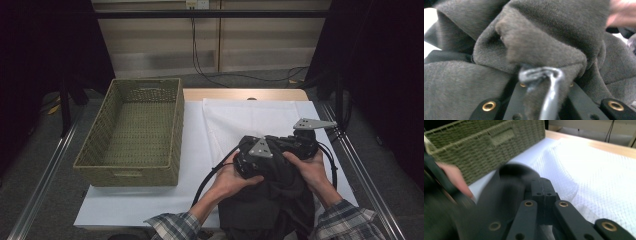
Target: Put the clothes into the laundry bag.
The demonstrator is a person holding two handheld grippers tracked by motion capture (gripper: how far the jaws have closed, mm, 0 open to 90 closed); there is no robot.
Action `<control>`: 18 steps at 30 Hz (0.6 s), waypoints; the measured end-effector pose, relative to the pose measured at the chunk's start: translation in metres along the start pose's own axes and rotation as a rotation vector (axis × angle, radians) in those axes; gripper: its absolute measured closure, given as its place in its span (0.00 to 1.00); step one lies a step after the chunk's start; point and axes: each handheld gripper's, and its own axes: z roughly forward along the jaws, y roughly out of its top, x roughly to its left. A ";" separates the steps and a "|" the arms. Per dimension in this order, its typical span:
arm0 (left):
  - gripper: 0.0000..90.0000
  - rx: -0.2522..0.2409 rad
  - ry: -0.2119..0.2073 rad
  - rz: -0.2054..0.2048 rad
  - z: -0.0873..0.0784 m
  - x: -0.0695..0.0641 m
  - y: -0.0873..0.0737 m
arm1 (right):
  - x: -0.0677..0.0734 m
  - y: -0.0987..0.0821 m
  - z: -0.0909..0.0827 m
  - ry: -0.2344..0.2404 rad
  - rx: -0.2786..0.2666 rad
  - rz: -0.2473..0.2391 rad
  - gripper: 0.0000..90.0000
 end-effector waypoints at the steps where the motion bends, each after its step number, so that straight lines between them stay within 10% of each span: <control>1: 0.96 0.003 0.004 0.005 0.005 -0.002 0.000 | 0.001 0.002 -0.002 0.002 -0.009 -0.002 1.00; 13: 0.95 0.082 0.056 -0.051 0.026 0.015 -0.013 | 0.014 0.011 -0.034 -0.021 -0.023 -0.009 1.00; 18: 0.91 0.031 0.038 -0.093 0.021 0.018 -0.017 | 0.019 -0.002 -0.034 -0.024 0.004 -0.030 1.00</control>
